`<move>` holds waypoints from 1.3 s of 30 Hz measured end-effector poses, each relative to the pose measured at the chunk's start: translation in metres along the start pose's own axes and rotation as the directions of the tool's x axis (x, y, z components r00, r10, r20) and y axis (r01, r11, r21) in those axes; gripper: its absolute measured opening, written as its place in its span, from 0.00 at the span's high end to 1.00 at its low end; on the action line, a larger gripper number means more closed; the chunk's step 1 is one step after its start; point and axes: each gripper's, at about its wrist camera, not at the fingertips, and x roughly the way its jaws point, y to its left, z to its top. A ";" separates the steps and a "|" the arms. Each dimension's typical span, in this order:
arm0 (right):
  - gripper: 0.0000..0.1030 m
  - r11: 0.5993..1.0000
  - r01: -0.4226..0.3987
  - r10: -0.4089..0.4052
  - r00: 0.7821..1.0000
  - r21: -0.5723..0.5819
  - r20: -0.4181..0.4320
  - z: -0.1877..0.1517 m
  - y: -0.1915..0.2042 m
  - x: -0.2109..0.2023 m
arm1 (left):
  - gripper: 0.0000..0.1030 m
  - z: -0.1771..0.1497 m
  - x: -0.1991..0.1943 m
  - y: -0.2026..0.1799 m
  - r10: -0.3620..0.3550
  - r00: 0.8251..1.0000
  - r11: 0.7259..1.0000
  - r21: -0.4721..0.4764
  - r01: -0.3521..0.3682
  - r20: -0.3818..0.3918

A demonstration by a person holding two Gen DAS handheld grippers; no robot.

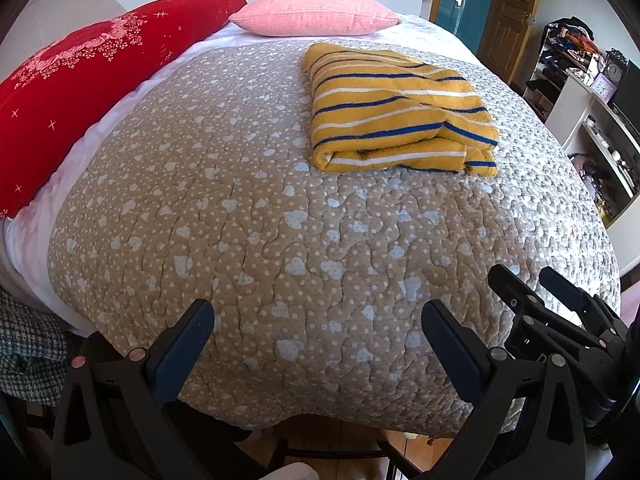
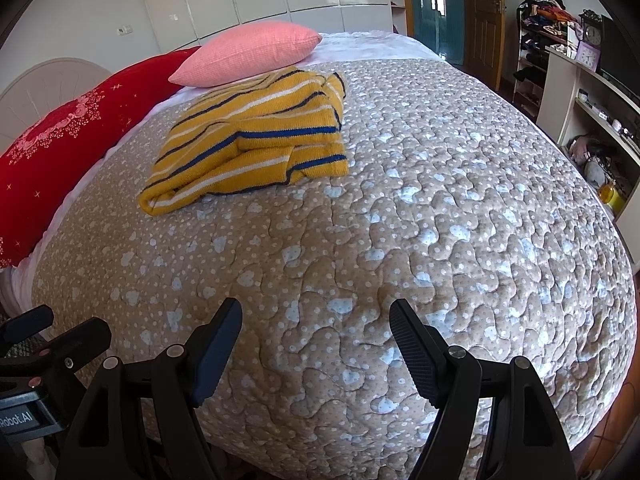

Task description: Fold small clothes

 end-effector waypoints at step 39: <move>0.22 1.000 0.016 -0.016 1.000 0.005 0.010 -0.002 0.000 -0.002 | 0.00 -0.003 0.002 -0.001 -0.020 1.000 1.000 0.003 0.020 -0.009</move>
